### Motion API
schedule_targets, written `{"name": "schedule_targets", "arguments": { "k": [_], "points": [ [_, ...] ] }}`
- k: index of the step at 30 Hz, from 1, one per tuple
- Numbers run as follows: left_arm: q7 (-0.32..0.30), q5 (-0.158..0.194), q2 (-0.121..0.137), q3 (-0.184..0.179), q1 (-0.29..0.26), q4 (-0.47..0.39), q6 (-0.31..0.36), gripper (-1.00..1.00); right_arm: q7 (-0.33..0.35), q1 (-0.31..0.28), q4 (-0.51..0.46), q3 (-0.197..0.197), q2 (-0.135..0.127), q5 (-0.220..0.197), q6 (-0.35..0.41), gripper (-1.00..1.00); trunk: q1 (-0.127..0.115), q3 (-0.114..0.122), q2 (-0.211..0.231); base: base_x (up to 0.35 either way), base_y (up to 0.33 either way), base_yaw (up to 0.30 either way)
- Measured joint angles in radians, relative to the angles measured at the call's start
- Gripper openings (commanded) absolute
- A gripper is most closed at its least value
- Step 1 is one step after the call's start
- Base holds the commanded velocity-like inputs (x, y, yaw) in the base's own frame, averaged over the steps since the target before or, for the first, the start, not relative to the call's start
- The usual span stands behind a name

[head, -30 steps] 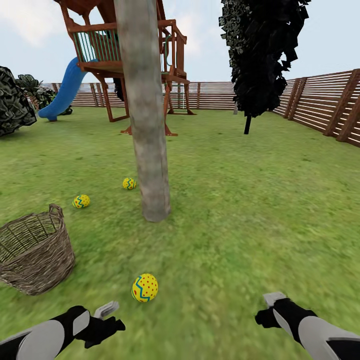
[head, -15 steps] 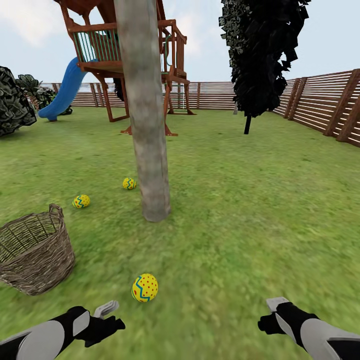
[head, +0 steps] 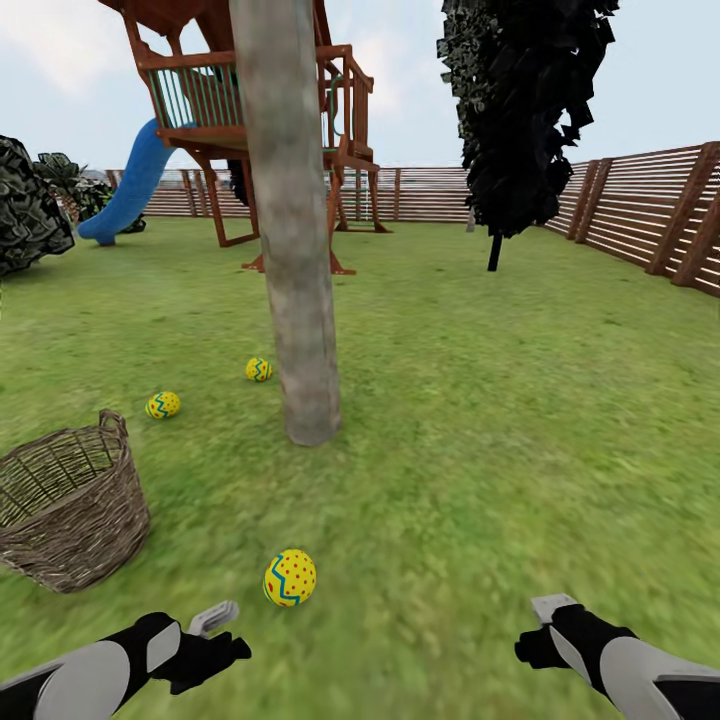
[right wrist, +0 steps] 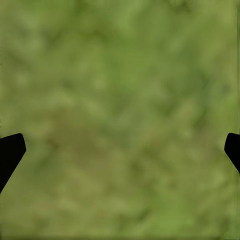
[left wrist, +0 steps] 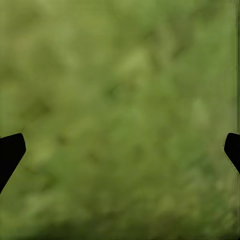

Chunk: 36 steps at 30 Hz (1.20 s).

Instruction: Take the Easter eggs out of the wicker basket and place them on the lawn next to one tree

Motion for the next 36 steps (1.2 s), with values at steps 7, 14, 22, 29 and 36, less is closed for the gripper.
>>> {"name": "schedule_targets", "arguments": {
  "k": [7, 14, 22, 29, 36],
  "points": [
    [0.004, 0.003, 0.002, 0.002, 0.0, 0.0, 0.001, 1.0, -0.001, 0.0, 0.0, 0.001, 0.004, 0.0, 0.001, 1.0, -0.003, 0.027, 0.002, 0.0, 0.0, 0.0],
    [0.005, 0.004, 0.004, 0.005, 0.0, 0.0, 0.004, 1.0, -0.002, 0.0, 0.0, 0.001, 0.004, 0.002, 0.001, 1.0, -0.006, 0.054, 0.003, 0.0, 0.0, 0.0],
    [0.005, 0.004, 0.0, 0.003, 0.0, 0.0, 0.006, 1.0, -0.002, 0.0, 0.0, 0.002, 0.004, 0.002, 0.001, 1.0, -0.01, 0.085, 0.005, 0.0, 0.0, 0.0],
    [0.005, 0.004, 0.0, 0.003, 0.0, 0.0, 0.005, 1.0, -0.002, 0.0, 0.0, 0.003, 0.005, 0.002, 0.002, 1.0, -0.013, 0.112, 0.007, 0.0, 0.0, 0.0],
    [0.005, 0.004, -0.002, 0.003, 0.0, 0.001, 0.005, 1.0, -0.002, 0.0, 0.0, 0.002, 0.005, 0.003, 0.002, 1.0, -0.016, 0.139, 0.008, 0.0, 0.0, 0.0]
  ]
}}
